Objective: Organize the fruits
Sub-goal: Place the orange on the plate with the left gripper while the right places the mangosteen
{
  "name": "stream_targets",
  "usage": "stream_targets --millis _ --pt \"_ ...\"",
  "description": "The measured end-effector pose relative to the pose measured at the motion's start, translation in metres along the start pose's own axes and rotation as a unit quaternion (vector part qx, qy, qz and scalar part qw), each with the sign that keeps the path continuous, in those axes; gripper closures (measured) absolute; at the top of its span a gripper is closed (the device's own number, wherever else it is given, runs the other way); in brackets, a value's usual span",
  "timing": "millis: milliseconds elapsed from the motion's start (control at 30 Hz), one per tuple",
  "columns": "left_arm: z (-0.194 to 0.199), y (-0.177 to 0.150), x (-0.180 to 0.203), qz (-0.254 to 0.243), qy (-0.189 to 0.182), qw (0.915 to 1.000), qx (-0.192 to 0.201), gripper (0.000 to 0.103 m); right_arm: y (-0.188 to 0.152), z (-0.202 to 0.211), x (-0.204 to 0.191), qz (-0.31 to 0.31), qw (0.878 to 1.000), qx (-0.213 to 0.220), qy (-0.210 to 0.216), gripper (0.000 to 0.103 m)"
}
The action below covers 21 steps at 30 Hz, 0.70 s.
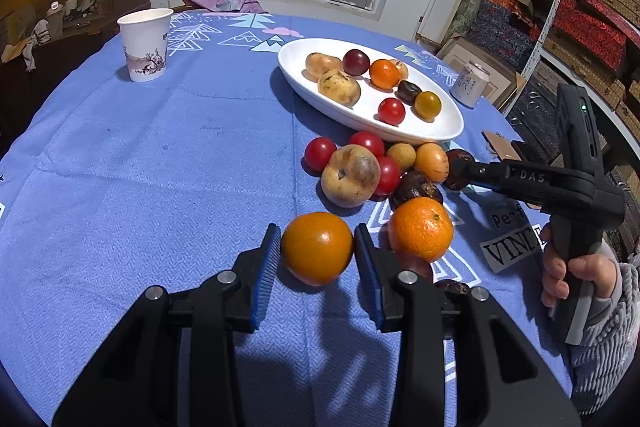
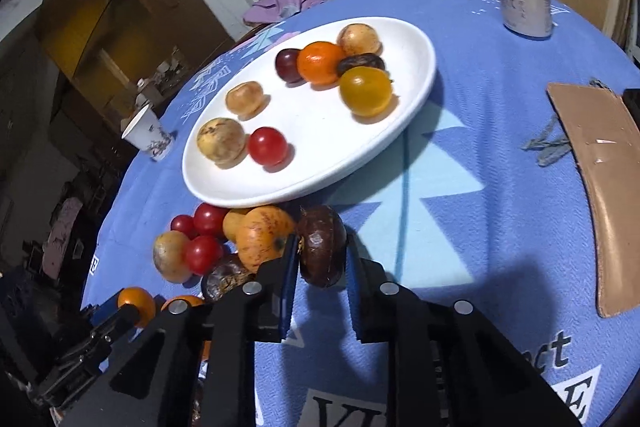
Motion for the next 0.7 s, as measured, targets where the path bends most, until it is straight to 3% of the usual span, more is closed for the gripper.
stream_targets --millis 233,400,567,700 --pt "0.008 0.009 0.003 -0.01 0.003 0.9997 0.023 0.066 0.004 0.027 0.002 -0.003 0.999 0.041 0.012 0.081" --pt "0.011 0.037 0.006 -0.02 0.011 0.9993 0.029 0.066 0.015 0.053 0.0 -0.007 0.997 0.066 0.033 0.081" --pt "0.013 0.105 0.017 -0.032 0.026 0.9977 0.053 0.066 0.061 0.082 -0.014 0.023 0.995 0.092 0.025 0.081" --pt "-0.01 0.158 0.029 -0.029 0.028 0.9974 0.06 0.066 0.089 0.067 -0.03 0.05 0.995 0.083 0.02 0.081"
Point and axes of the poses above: each gripper's, at about its wrist camera, not at the fingertips, and z roughly against the way its jaws point, x to its right, y to its top, the point moved 8 cm from there along -z, roughly the way its jaws point, and after that the axes turned 3 degrees about y, right-handed, at the moved point
